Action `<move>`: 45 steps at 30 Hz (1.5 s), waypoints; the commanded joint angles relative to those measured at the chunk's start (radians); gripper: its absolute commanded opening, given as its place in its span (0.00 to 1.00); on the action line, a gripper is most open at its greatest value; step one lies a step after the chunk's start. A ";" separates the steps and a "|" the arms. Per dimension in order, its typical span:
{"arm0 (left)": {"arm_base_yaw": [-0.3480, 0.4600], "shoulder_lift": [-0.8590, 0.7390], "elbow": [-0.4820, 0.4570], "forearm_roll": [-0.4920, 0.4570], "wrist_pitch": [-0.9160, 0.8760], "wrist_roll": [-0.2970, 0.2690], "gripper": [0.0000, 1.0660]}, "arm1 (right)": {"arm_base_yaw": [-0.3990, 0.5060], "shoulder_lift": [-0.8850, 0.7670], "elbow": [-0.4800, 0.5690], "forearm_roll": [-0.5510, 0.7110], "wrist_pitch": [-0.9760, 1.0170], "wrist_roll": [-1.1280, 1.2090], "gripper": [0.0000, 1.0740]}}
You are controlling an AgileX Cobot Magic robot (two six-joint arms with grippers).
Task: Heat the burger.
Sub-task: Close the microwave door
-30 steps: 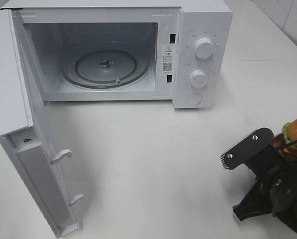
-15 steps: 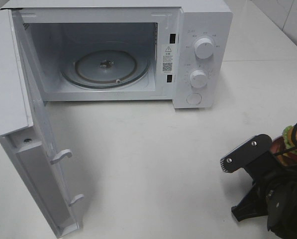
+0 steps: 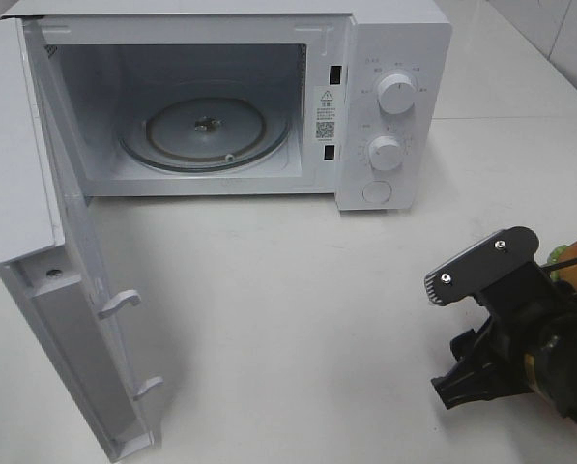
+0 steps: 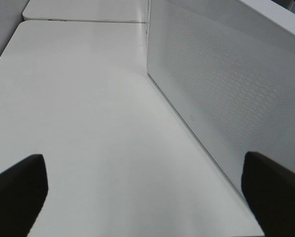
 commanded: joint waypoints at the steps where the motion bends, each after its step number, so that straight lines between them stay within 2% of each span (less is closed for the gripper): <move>1: -0.001 -0.016 0.000 -0.007 -0.011 -0.007 0.94 | -0.001 -0.091 0.003 0.050 -0.032 -0.092 0.62; 7: -0.001 -0.016 0.000 -0.007 -0.011 -0.007 0.94 | -0.001 -0.237 -0.007 0.117 -0.074 -0.230 0.62; 9: -0.001 -0.016 0.000 -0.007 -0.011 -0.007 0.94 | -0.001 -0.313 -0.038 0.208 -0.115 -0.351 0.62; 10: -0.001 -0.016 0.000 -0.007 -0.011 -0.007 0.94 | -0.001 -0.313 -0.038 0.208 -0.115 -0.351 0.62; 12: -0.001 -0.016 0.000 -0.007 -0.011 -0.007 0.94 | -0.001 -0.368 -0.085 0.340 -0.135 -0.534 0.62; 13: -0.001 -0.016 0.000 -0.007 -0.011 -0.007 0.94 | -0.001 -0.368 -0.085 0.340 -0.135 -0.534 0.62; 14: -0.001 -0.016 0.000 -0.007 -0.011 -0.007 0.94 | -0.001 -0.391 -0.121 0.444 -0.135 -0.674 0.62; 15: -0.001 -0.016 0.000 -0.007 -0.011 -0.007 0.94 | -0.001 -0.391 -0.121 0.444 -0.135 -0.674 0.62; 16: -0.001 -0.016 0.000 -0.007 -0.011 -0.007 0.94 | -0.001 -0.400 -0.166 0.580 -0.133 -0.835 0.62; 17: -0.001 -0.016 0.000 -0.007 -0.011 -0.007 0.94 | -0.001 -0.400 -0.191 0.654 -0.126 -0.927 0.62; 18: -0.001 -0.016 0.000 -0.007 -0.011 -0.007 0.94 | -0.001 -0.400 -0.191 0.654 -0.126 -0.927 0.62; 19: -0.001 -0.016 0.000 -0.007 -0.011 -0.007 0.94 | -0.001 -0.400 -0.235 0.788 -0.096 -1.105 0.62; 20: -0.001 -0.016 0.000 -0.007 -0.011 -0.007 0.94 | -0.001 -0.400 -0.235 0.788 -0.096 -1.105 0.62; 21: -0.001 -0.016 0.000 -0.007 -0.011 -0.007 0.94 | -0.001 -0.400 -0.279 0.903 -0.056 -1.252 0.62; 22: -0.001 -0.016 0.000 -0.007 -0.011 -0.007 0.94 | -0.001 -0.400 -0.305 0.967 -0.034 -1.326 0.62; 23: -0.001 -0.016 0.000 -0.007 -0.011 -0.007 0.94 | -0.001 -0.400 -0.305 0.967 -0.034 -1.326 0.62; 24: -0.001 -0.016 0.000 -0.007 -0.011 -0.007 0.94 | -0.001 -0.400 -0.356 1.075 0.002 -1.443 0.62; 26: -0.001 -0.016 0.000 -0.007 -0.011 -0.007 0.94 | -0.001 -0.400 -0.376 1.116 0.018 -1.500 0.62; 28: -0.001 -0.016 0.000 -0.007 -0.011 -0.007 0.94 | -0.001 -0.400 -0.477 1.294 0.098 -1.664 0.62; 29: -0.001 -0.016 0.000 -0.007 -0.011 -0.007 0.94 | -0.001 -0.400 -0.477 1.294 0.098 -1.664 0.62; 31: -0.001 -0.016 0.000 -0.007 -0.011 -0.007 0.94 | -0.001 -0.400 -0.539 1.378 0.131 -1.730 0.62; 37: -0.001 -0.016 0.000 -0.007 -0.011 -0.007 0.94 | 0.002 -0.400 -0.576 1.404 0.140 -1.754 0.66; 39: -0.001 -0.016 0.000 -0.007 -0.011 -0.007 0.94 | 0.002 -0.400 -0.579 1.406 0.189 -1.754 0.72; 45: -0.001 -0.016 0.000 -0.007 -0.011 -0.007 0.94 | 0.002 -0.416 -0.579 1.412 0.306 -1.754 0.72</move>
